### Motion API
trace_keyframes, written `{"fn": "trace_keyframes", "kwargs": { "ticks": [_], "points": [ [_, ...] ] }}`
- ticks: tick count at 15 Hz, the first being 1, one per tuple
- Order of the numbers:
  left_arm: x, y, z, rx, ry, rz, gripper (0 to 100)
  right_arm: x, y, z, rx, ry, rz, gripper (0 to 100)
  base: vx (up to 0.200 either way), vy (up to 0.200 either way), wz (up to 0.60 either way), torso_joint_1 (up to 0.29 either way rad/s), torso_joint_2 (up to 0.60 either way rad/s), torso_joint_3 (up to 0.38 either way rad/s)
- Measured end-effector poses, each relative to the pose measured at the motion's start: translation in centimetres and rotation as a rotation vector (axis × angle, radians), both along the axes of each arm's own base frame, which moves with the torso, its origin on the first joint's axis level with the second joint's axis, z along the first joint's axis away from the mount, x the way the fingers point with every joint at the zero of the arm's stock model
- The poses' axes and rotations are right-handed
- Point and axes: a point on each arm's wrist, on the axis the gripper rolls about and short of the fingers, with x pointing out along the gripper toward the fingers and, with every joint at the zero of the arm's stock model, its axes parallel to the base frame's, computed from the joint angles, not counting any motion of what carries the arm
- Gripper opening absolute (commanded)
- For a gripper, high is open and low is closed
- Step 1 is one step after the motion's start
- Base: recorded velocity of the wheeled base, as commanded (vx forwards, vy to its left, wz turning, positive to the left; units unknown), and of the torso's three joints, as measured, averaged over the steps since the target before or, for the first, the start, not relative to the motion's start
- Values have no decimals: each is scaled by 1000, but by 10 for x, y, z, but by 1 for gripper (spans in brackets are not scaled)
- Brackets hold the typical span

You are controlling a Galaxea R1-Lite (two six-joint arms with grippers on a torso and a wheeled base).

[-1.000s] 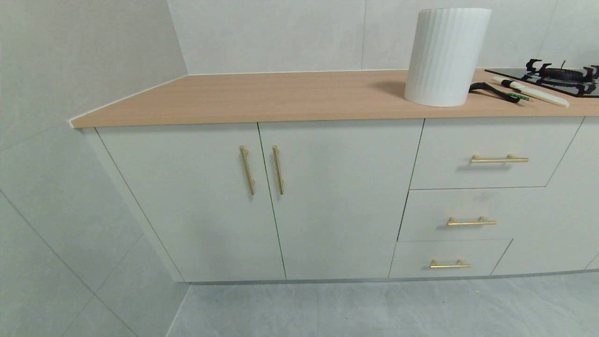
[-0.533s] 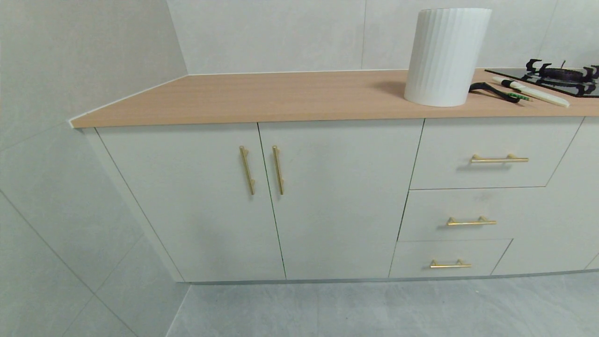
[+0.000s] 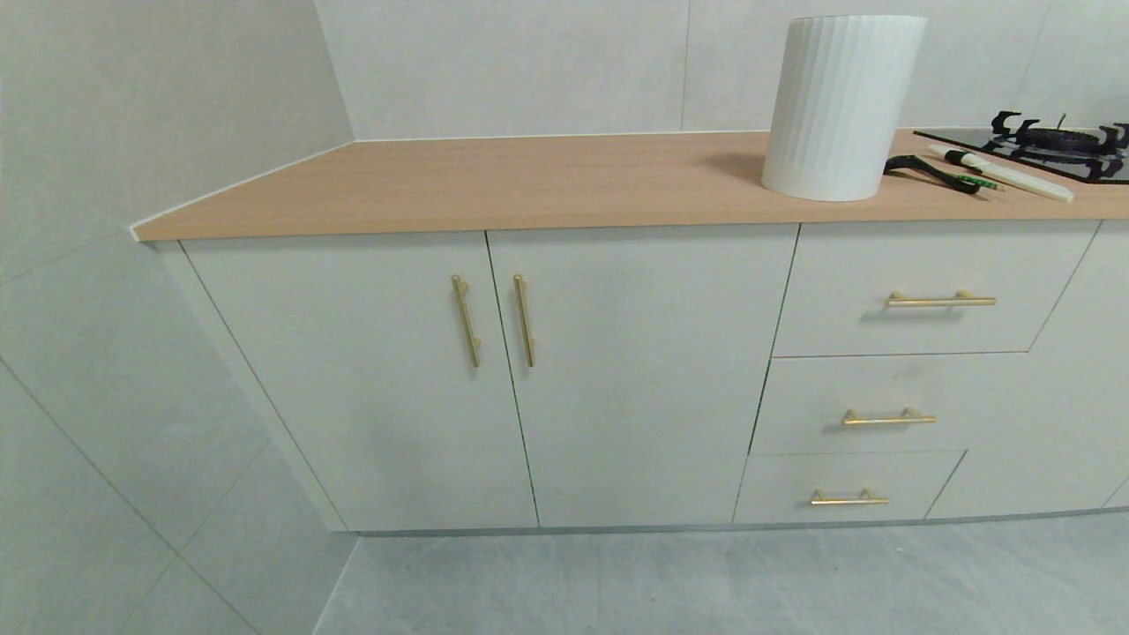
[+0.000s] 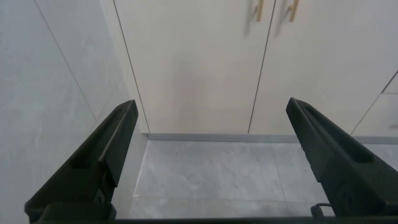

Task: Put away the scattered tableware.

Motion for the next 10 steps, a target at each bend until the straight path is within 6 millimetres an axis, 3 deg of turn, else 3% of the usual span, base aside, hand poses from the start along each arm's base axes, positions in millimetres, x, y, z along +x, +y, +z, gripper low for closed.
{"fn": "trace_keyframes", "kwargs": {
  "ticks": [10],
  "points": [
    [0,0,0,0,0,-1,100,0,0,0,19,0,-1,100,0,-200,0,1,2,0]
  ]
}}
